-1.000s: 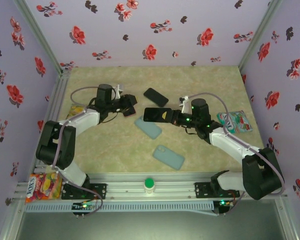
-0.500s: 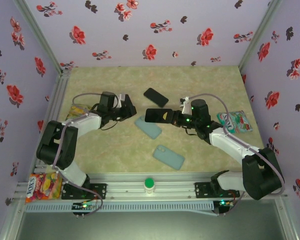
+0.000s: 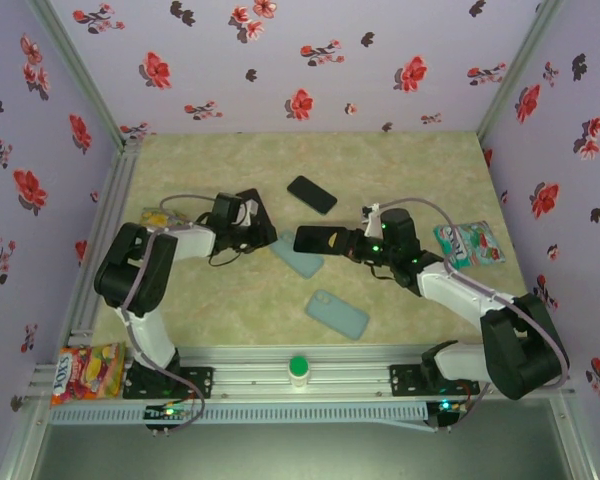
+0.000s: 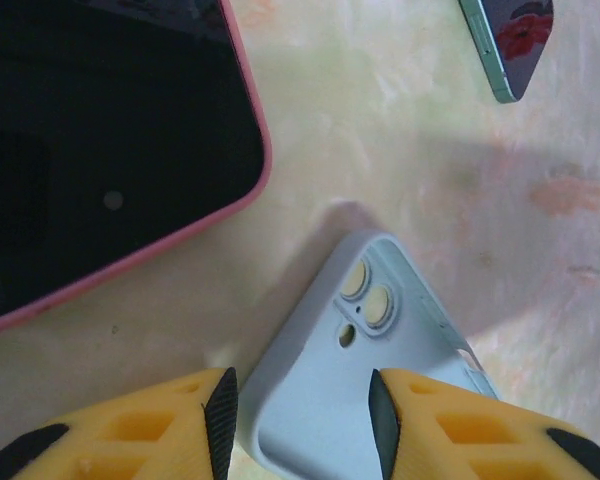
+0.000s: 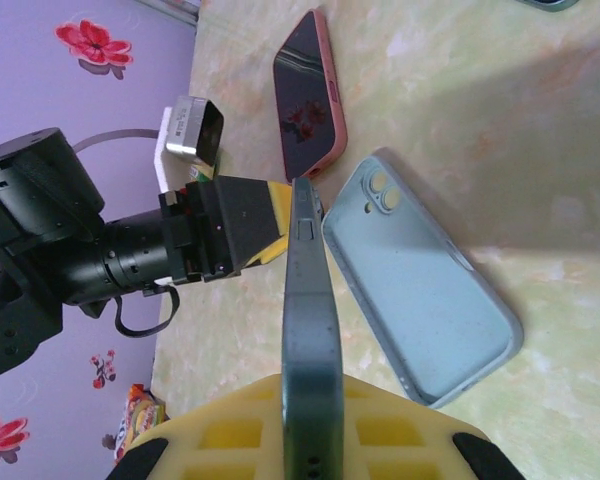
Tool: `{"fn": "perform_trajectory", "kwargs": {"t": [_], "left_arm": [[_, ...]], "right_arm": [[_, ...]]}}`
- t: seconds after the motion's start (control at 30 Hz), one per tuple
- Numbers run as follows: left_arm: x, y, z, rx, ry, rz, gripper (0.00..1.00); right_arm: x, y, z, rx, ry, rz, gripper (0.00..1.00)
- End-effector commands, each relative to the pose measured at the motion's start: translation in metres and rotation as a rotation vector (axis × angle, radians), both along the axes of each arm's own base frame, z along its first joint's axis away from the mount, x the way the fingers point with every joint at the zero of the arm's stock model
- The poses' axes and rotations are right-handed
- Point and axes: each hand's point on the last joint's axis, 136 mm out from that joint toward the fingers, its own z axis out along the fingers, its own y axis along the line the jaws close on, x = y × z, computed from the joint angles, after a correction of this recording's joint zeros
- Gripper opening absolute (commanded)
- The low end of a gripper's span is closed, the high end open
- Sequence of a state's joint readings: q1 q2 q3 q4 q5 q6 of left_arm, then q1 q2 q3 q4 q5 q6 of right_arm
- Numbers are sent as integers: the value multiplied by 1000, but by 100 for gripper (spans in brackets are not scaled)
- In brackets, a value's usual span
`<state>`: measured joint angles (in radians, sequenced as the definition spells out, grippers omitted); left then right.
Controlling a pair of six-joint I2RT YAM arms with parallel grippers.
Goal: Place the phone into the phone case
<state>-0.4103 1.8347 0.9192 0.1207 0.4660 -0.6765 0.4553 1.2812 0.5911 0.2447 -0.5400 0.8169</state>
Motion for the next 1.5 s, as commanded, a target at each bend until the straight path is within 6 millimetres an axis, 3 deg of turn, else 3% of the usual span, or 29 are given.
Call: {"fn": "perform_trajectory", "kwargs": {"t": [0.0, 0.3, 0.77, 1.47], "left_arm": [[16, -7, 5, 4, -62, -16, 43], [17, -12, -1, 6, -60, -31, 43], [-12, -16, -10, -14, -33, -33, 44], [-34, -21, 12, -64, -54, -37, 44]], "right_arm": [[8, 6, 12, 40, -65, -22, 0], [7, 8, 1, 13, -49, -32, 0], [3, -1, -5, -15, -39, -65, 0], [2, 0, -20, -14, 20, -82, 0]]}}
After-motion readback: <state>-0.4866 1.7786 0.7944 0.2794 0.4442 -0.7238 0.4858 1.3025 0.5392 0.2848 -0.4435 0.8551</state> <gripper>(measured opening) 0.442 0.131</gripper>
